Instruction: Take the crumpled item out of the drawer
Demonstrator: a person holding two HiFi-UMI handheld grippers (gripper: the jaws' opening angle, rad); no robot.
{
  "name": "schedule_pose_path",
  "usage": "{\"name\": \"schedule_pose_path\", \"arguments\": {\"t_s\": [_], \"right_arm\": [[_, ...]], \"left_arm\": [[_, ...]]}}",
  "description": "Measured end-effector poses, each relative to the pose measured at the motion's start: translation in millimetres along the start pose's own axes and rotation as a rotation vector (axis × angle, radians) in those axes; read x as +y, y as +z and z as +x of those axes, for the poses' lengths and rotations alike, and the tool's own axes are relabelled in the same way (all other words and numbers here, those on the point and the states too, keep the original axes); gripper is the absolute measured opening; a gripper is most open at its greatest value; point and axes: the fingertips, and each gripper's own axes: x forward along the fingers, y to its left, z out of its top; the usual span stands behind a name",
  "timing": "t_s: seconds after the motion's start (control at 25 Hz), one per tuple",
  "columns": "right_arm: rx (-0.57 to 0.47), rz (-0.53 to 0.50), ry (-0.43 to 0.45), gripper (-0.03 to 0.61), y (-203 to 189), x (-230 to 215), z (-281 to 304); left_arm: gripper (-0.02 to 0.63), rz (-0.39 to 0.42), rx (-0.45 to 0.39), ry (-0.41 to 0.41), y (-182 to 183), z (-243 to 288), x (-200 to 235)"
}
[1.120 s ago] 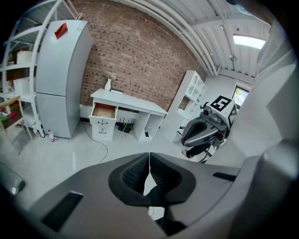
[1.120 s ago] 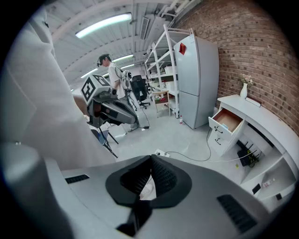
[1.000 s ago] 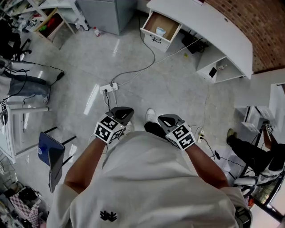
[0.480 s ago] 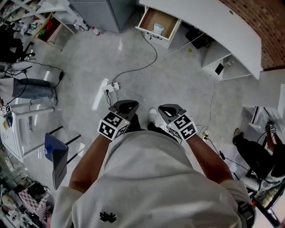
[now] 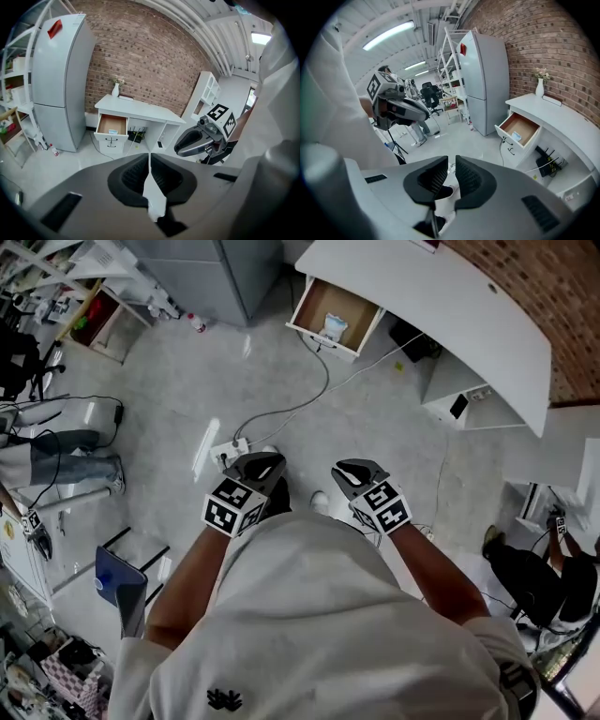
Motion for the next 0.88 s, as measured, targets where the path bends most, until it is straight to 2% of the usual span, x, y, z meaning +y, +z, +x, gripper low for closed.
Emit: {"name": "schedule_pose_path", "arguments": {"t_s": [0.12, 0.28, 0.4, 0.52, 0.68, 0.88], "right_arm": [[0.013, -0.041, -0.024, 0.072, 37.6, -28.3, 31.3], [0.005, -0.035, -0.07, 0.072, 91.9, -65.6, 75.0], [0.011, -0.051, -0.113, 0.072, 124.6, -96.5, 105.0], [0.039, -0.071, -0.132, 0.072, 140.0, -136.0, 122.6], [0.086, -0.122, -0.151, 0.072, 150.9, -221.2, 149.3], [0.135, -0.196, -0.18, 0.072, 174.0, -343.3, 194.7]], "left_arm": [[0.028, 0.012, -0.019, -0.011, 21.8, 4.1, 46.4], [0.028, 0.032, -0.017, -0.024, 38.5, 2.1, 114.1], [0.028, 0.021, -0.007, -0.025, 50.0, 2.0, 163.2], [0.028, -0.011, 0.001, -0.036, 62.9, 11.7, 186.5], [0.025, -0.064, 0.017, -0.036, 84.1, 49.9, 207.0], [0.025, -0.109, 0.048, -0.016, 134.7, 106.8, 228.7]]}}
